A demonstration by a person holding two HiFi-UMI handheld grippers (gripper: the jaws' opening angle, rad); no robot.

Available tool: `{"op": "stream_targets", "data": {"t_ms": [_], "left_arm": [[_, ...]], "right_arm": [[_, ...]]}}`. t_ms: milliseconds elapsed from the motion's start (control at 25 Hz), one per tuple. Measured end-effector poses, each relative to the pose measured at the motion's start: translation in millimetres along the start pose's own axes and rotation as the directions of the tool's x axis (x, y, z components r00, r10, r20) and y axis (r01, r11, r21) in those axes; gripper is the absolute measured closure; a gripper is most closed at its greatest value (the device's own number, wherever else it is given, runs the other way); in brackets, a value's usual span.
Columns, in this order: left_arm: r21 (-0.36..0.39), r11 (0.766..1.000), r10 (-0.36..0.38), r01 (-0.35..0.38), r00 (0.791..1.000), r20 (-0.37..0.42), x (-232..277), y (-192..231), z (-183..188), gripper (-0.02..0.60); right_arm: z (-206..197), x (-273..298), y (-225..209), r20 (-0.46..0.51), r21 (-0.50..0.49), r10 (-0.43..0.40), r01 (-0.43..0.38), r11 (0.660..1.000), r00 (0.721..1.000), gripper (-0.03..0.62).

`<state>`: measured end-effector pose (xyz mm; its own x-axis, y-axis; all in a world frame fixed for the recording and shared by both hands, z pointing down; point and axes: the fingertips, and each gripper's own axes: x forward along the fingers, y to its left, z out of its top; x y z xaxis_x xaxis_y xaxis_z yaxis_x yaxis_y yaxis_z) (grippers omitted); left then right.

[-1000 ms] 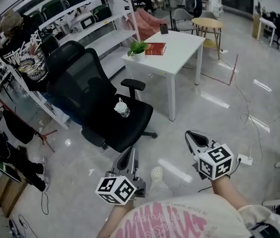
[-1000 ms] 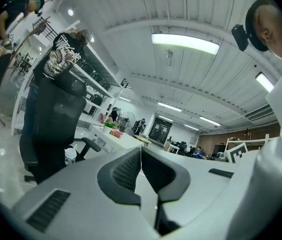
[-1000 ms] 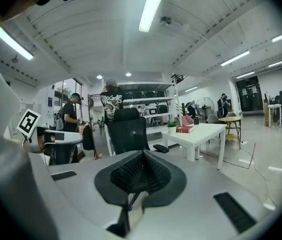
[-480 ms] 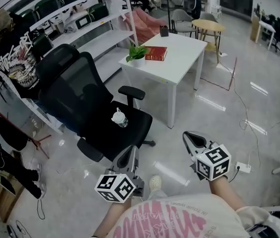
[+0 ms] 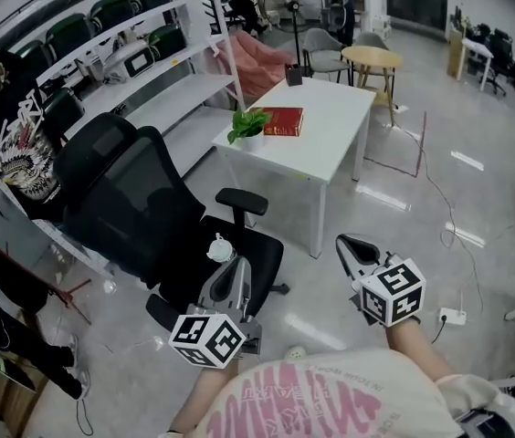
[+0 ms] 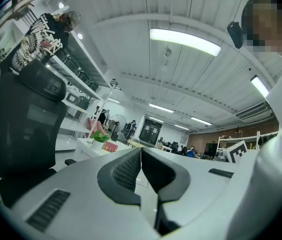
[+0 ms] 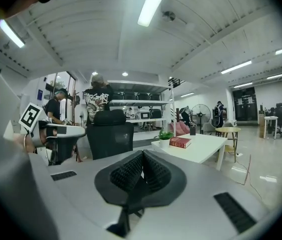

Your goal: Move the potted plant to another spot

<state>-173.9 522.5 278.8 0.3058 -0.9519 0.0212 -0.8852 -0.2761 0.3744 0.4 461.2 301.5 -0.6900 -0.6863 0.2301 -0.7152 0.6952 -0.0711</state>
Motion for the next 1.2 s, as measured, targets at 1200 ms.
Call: {"op": "stream_targets", "data": {"t_ms": [1200], "left_arm": [[-0.076,0.996,-0.051,0.046,0.997,-0.059,130.8,139.1,-0.8,0.557]], "right_arm": [[-9.4,177.2,-47.0,-0.068,0.111,-0.01,0.018,0.994,0.998,0.579]]}}
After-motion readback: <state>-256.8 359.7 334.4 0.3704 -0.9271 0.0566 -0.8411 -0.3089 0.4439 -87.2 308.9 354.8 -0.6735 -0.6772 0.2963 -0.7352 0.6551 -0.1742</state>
